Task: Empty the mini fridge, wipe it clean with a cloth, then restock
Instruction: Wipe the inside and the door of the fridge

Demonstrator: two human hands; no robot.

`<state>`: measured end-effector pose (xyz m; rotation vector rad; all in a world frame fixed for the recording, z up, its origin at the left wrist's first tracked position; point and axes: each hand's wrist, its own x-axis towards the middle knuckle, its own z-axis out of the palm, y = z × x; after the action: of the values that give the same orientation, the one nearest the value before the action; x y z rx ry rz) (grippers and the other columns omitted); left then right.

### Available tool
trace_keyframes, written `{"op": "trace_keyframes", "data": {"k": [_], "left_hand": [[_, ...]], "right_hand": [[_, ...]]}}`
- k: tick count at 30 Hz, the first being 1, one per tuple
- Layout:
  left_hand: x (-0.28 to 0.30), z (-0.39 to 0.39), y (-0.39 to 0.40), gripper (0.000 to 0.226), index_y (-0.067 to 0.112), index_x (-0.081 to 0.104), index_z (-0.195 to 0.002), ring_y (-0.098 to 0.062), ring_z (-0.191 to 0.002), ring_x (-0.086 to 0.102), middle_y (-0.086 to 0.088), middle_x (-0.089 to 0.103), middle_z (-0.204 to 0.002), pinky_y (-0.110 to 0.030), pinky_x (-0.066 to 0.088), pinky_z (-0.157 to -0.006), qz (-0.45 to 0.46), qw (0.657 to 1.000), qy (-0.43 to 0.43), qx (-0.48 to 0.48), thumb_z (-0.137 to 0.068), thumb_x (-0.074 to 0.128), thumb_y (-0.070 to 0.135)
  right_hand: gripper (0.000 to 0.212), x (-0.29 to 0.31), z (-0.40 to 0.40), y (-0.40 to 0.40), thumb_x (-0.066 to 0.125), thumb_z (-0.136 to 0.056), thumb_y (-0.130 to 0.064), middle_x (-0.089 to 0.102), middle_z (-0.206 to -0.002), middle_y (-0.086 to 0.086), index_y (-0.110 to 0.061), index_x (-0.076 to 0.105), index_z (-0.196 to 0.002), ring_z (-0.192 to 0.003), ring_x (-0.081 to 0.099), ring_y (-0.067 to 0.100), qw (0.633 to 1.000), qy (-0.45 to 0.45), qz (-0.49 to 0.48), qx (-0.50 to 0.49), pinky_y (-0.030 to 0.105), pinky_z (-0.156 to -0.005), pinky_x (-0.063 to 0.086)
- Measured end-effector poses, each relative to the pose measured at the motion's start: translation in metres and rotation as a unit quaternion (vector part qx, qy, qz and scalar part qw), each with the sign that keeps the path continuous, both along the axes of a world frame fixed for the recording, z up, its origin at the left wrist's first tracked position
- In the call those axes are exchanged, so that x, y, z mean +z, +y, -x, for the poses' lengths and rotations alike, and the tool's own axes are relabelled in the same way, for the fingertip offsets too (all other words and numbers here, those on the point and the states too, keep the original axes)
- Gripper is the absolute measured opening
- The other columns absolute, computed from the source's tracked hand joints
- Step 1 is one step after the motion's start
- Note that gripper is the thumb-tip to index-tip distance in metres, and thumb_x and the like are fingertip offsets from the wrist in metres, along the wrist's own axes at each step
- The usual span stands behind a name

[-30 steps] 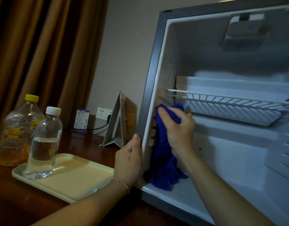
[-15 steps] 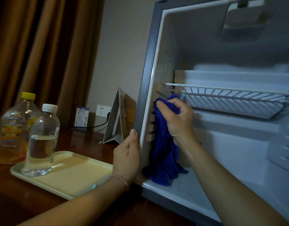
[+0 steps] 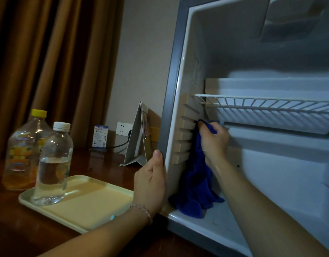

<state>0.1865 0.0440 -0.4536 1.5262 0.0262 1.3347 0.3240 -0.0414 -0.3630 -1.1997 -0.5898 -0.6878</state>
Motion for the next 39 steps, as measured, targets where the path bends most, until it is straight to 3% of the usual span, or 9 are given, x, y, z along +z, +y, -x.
{"op": "trace_keyframes", "data": {"k": [3,8,13,18,23,25,30,36,39], "left_hand": [[0.001,0.001,0.0,0.051,0.02,0.034,-0.053,-0.001,-0.043,0.041,0.009,0.045,-0.044,-0.012,0.033,-0.045,-0.012,1.0,-0.003,0.003,-0.091,0.028,0.053],[0.0,-0.001,0.001,0.053,0.021,0.033,-0.052,-0.001,-0.043,0.041,0.011,0.045,-0.044,-0.013,0.033,-0.046,-0.023,1.0,-0.013,0.015,-0.101,0.032,0.04],[0.0,-0.001,0.002,0.053,0.019,0.034,-0.052,-0.001,-0.046,0.046,0.011,0.047,-0.044,-0.013,0.035,-0.048,-0.033,0.999,-0.012,0.021,-0.098,0.029,0.045],[-0.002,0.0,0.003,0.056,0.018,0.037,-0.052,-0.001,-0.045,0.047,0.004,0.046,-0.043,-0.012,0.036,-0.048,-0.026,0.999,0.001,0.025,-0.104,0.032,0.036],[-0.002,-0.003,0.004,0.059,0.015,0.043,-0.054,-0.003,-0.045,0.047,0.006,0.048,-0.044,-0.016,0.035,-0.047,-0.016,1.0,0.021,0.01,-0.1,0.03,0.049],[-0.002,-0.003,0.005,0.06,0.014,0.044,-0.054,-0.004,-0.045,0.046,0.004,0.046,-0.044,-0.017,0.035,-0.047,-0.013,1.0,0.022,0.009,-0.096,0.028,0.054],[-0.002,-0.002,0.004,0.057,0.016,0.037,-0.053,-0.004,-0.046,0.044,0.004,0.041,-0.044,-0.017,0.032,-0.047,-0.022,0.999,0.016,0.022,-0.1,0.03,0.048],[-0.003,-0.004,0.005,0.057,0.018,0.034,-0.053,-0.004,-0.044,0.042,0.007,0.041,-0.041,-0.017,0.031,-0.046,-0.027,0.999,0.015,0.028,-0.103,0.031,0.044],[-0.005,-0.006,0.007,0.057,0.018,0.033,-0.054,-0.004,-0.044,0.042,0.01,0.042,-0.043,-0.018,0.03,-0.045,-0.038,0.999,0.016,0.029,-0.101,0.028,0.049]], "right_hand": [[0.037,0.002,-0.004,0.005,0.069,-0.083,-0.025,0.04,-0.046,-0.012,-0.021,0.05,-0.051,-0.05,0.038,0.012,0.998,0.043,-0.021,-0.032,0.029,-0.054,0.034],[0.03,0.002,0.01,0.002,0.07,-0.083,-0.028,0.046,-0.053,-0.006,-0.02,0.057,-0.056,-0.055,0.044,0.014,0.998,0.061,-0.021,-0.013,0.031,-0.058,0.037],[0.031,-0.008,0.051,0.0,0.07,-0.092,-0.018,0.05,-0.062,0.007,0.001,0.058,-0.07,-0.058,0.049,0.012,0.999,-0.047,-0.002,0.023,0.029,-0.06,0.041],[0.035,-0.024,0.078,-0.001,0.072,-0.092,-0.026,0.053,-0.061,-0.007,-0.024,0.054,-0.061,-0.068,0.054,0.013,0.992,-0.116,0.048,-0.009,0.025,-0.068,0.045],[0.032,-0.033,0.083,-0.001,0.074,-0.088,-0.028,0.057,-0.064,-0.007,-0.029,0.055,-0.063,-0.08,0.057,0.019,0.983,-0.163,0.078,-0.043,0.019,-0.076,0.043],[0.032,-0.032,0.083,-0.001,0.074,-0.087,-0.029,0.056,-0.065,-0.005,-0.029,0.054,-0.063,-0.083,0.056,0.018,0.982,-0.159,0.081,-0.058,0.012,-0.077,0.038],[0.037,-0.026,0.078,-0.005,0.072,-0.091,-0.017,0.049,-0.058,-0.006,-0.018,0.051,-0.061,-0.063,0.051,0.012,0.983,-0.161,0.089,-0.01,0.019,-0.067,0.041],[0.037,-0.025,0.052,-0.006,0.067,-0.092,-0.014,0.044,-0.065,0.021,0.007,0.047,-0.07,-0.059,0.045,0.02,0.993,-0.097,0.058,0.02,0.03,-0.06,0.039],[0.036,-0.024,0.031,-0.006,0.066,-0.092,-0.013,0.04,-0.058,0.008,-0.001,0.045,-0.066,-0.056,0.041,0.013,0.998,-0.037,0.048,0.022,0.028,-0.056,0.034]]}}
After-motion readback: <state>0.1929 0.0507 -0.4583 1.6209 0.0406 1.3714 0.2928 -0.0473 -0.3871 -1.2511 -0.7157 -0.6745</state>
